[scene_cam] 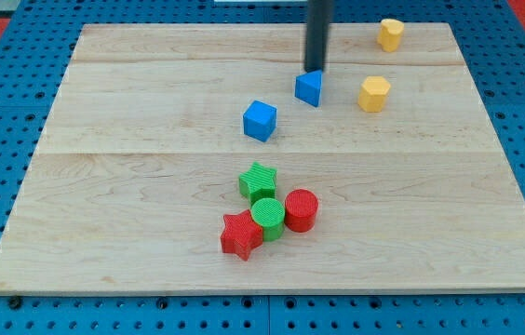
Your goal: Slide blue cube closer to blue triangle
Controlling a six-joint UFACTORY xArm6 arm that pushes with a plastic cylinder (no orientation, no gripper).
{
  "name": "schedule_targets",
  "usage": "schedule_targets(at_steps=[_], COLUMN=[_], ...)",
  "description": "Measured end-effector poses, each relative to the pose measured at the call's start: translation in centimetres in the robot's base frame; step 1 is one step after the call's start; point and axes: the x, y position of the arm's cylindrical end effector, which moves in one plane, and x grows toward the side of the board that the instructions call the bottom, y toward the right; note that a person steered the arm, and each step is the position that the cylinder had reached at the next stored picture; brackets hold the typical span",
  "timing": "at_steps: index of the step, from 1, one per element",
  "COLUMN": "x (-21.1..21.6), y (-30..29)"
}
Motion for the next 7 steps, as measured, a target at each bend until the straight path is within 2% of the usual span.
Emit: schedule_targets(at_steps=[2,3,4,5,6,7], x=[1.4,-0.3,-0.4,2.0,7.6,9.9], y=[-7.4,-8.4,-15.2,-22.3,-23.0,-22.2])
